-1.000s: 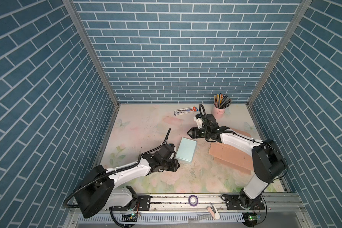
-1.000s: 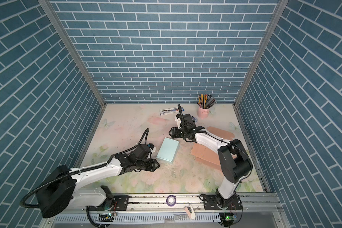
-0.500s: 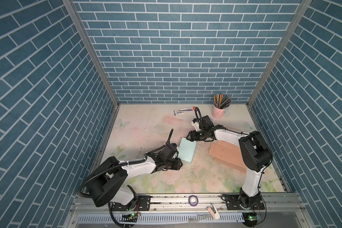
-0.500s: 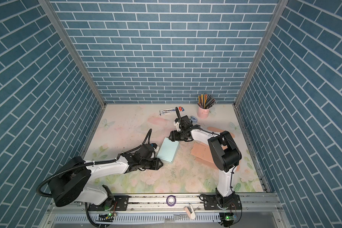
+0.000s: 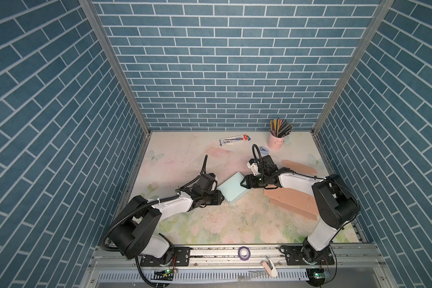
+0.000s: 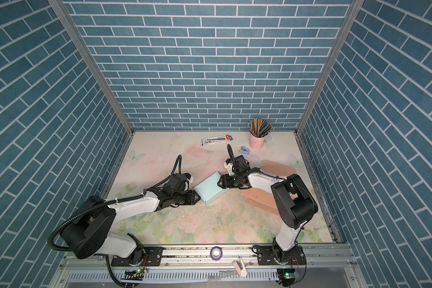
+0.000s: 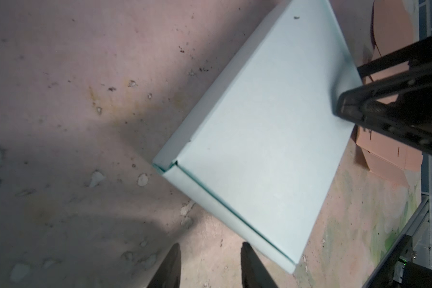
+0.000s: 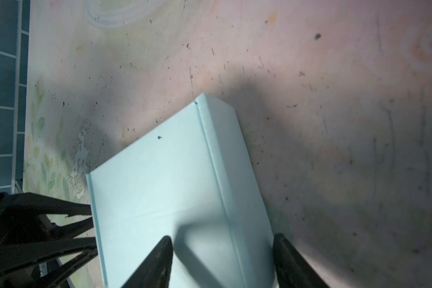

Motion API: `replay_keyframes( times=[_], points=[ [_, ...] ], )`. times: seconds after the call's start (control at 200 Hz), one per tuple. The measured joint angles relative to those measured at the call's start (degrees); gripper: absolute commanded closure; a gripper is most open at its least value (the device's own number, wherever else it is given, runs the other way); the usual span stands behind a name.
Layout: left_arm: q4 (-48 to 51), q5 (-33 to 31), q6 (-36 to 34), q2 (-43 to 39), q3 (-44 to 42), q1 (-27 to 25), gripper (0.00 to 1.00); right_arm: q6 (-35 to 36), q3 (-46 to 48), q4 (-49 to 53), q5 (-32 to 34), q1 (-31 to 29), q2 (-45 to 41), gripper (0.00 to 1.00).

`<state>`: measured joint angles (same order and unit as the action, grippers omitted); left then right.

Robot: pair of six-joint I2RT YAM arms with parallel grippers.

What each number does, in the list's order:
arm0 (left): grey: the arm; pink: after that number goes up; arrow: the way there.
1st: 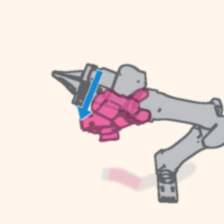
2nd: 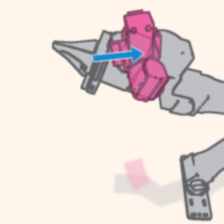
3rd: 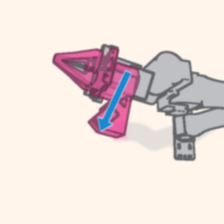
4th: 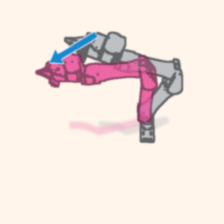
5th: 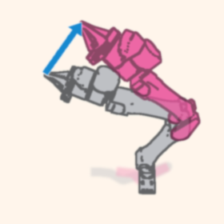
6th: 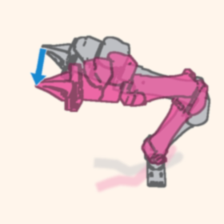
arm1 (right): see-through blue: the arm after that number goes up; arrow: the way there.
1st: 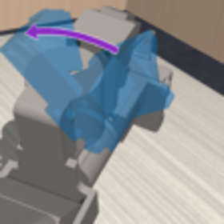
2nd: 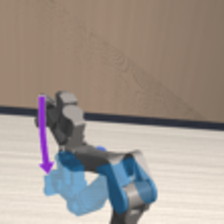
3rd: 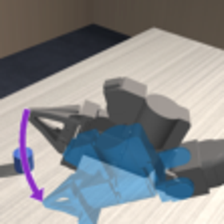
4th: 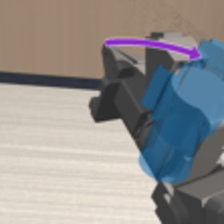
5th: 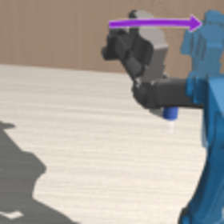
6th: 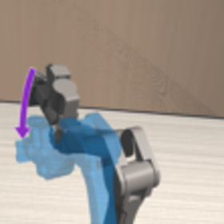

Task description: Fold the paper box

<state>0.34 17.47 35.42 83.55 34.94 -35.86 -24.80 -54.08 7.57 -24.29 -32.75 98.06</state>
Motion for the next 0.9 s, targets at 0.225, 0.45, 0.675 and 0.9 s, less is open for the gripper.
replay_keyframes(
  times=[0.225, 0.45, 0.675, 0.9],
  points=[
    [0.2, 1.0, -1.2, 1.2, 0.5, 4.8, 0.60, -1.1, 0.7, -1.0, 0.2, -2.0, -1.1, 0.36],
    [0.5, 2.4, -3.8, 2.4, 3.7, 11.8, 0.62, -2.0, -2.8, -1.7, 0.0, -3.9, 3.3, 0.37],
    [0.4, 3.4, -6.4, 6.5, 9.3, 17.9, 0.65, -2.3, -11.3, -1.9, 0.0, -4.4, 9.5, 0.37],
    [-0.2, 3.5, -8.0, 12.7, 13.8, 22.1, 0.65, -2.1, -22.5, 0.0, 0.5, -4.2, 17.6, 0.38]
  ],
)
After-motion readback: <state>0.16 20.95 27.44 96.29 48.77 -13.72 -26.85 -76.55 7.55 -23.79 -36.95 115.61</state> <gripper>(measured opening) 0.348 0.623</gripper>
